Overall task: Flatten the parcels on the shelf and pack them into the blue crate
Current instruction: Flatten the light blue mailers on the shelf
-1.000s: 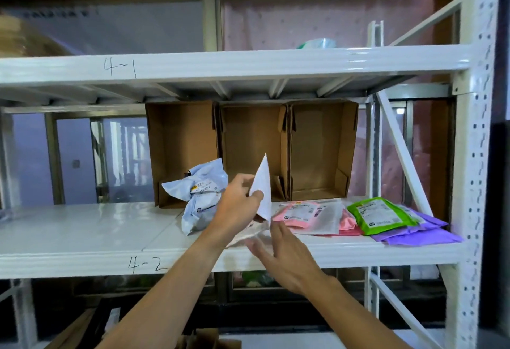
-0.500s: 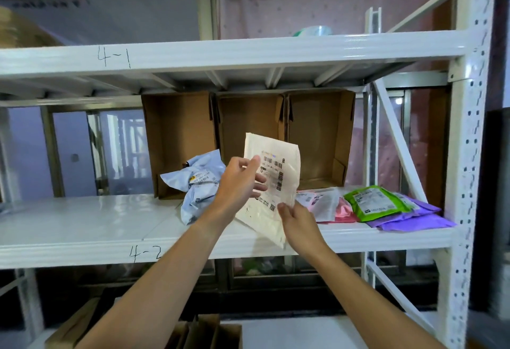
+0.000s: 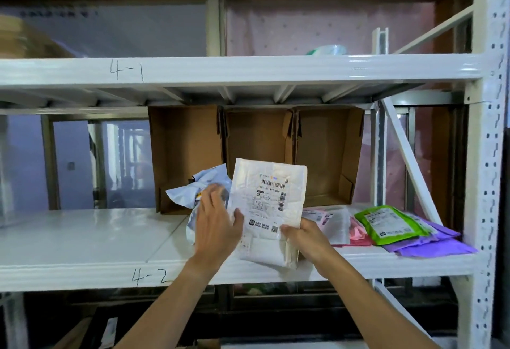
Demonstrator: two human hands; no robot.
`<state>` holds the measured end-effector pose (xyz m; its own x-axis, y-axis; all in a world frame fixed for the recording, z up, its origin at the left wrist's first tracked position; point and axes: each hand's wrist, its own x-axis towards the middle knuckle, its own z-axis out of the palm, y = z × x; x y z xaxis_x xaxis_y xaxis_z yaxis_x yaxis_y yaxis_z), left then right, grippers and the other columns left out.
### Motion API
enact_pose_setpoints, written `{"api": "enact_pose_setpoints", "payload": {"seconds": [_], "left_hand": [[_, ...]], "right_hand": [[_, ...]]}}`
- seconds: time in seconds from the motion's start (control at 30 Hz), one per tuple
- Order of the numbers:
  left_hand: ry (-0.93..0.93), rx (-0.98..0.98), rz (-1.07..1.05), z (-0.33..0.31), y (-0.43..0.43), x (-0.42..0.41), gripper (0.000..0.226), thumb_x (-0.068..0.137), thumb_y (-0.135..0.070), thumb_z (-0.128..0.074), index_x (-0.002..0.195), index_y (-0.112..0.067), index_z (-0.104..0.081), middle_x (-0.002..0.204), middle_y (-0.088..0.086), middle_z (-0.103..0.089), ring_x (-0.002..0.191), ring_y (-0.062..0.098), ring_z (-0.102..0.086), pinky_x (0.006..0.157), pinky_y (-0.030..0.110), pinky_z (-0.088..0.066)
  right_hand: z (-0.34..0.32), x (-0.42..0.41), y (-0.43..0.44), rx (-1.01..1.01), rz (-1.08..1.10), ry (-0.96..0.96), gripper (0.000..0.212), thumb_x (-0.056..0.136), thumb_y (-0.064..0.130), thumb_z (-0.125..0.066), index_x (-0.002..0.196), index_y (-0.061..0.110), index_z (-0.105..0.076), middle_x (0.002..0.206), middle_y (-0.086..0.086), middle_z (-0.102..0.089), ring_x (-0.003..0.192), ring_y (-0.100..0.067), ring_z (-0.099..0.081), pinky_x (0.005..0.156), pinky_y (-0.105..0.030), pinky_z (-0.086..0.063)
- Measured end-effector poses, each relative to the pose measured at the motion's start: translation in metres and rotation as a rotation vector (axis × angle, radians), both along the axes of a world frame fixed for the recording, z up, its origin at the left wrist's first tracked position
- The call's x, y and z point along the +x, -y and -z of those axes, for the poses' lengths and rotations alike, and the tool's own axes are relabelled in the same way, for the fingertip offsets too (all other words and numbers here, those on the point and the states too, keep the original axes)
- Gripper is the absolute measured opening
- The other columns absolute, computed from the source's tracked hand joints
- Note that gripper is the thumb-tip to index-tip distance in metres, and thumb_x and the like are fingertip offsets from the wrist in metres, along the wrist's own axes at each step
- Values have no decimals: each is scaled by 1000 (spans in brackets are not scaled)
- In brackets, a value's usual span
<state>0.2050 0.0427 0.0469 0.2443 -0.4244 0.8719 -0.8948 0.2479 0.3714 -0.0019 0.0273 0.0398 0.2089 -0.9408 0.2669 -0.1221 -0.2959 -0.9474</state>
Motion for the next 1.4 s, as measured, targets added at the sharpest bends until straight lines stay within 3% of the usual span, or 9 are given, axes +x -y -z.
{"api": "enact_pose_setpoints", "payload": {"seconds": [0.1,0.23,0.47,0.6,0.73,1.1,1.2,1.3,1.4], "left_hand": [[158,-17,18,4,0,-5,47,83,-21,-67,126,-12,-49,137,7,-47,125,25,-48,101,36,-43],[350,351,120,8,12,2,54,98,-35,-51,146,-13,-40,164,5,-19,152,22,-14,121,40,-21],[376,966,301,16,25,6,58,106,-48,-25,158,-21,-24,167,-1,-13,153,15,-12,122,35,-12],[370,982,294,20,32,6,55,105,-46,-25,155,-24,-30,166,1,-20,151,18,-20,121,41,-19],[441,981,265,26,39,6,56,104,-42,-15,151,-20,-34,163,5,-27,150,19,-21,119,48,-21],[341,1063,245,26,42,5,59,105,-50,-14,160,-27,-15,168,-1,-3,155,16,0,124,39,-5],[334,1085,274,14,38,1,54,106,-45,-20,154,-24,-33,164,6,-24,151,22,-21,119,40,-20],[279,1071,250,1,46,1,41,102,-46,-34,118,-19,-61,131,9,-60,115,26,-54,89,37,-41],[354,882,116,7,54,-2,43,101,-49,-38,117,-19,-64,121,8,-62,113,28,-57,94,40,-45]], "right_hand": [[2,10,10,37,-12,-90,22,98,16,-59,118,20,-66,115,5,-71,102,-12,-66,83,-28,-51],[4,28,18,-20,24,-283,15,100,15,-57,113,20,-60,105,5,-67,86,-3,-62,67,-16,-48],[20,44,29,-301,468,-696,54,88,37,-71,132,20,-44,132,-2,-54,113,-23,-56,90,-37,-51],[27,45,32,-598,503,-794,36,99,36,-52,132,20,-51,129,0,-47,114,-21,-52,94,-37,-46],[23,52,42,-526,160,-985,34,105,30,-34,116,14,-62,121,-2,-54,116,-23,-52,95,-37,-42],[6,60,59,-387,-117,-1463,57,108,38,-24,157,9,-19,166,-7,-13,153,-25,-7,124,-44,-10],[3,60,58,-331,-108,-1398,57,106,41,-25,156,13,-25,164,-7,-20,150,-26,-14,122,-43,-14],[2,61,61,-269,-88,-1345,61,102,47,-27,155,16,-26,162,-11,-23,148,-26,-20,119,-42,-19],[3,69,71,-255,-9,-1381,64,97,48,-27,154,19,-27,154,-12,-32,142,-31,-28,115,-49,-27]]}}
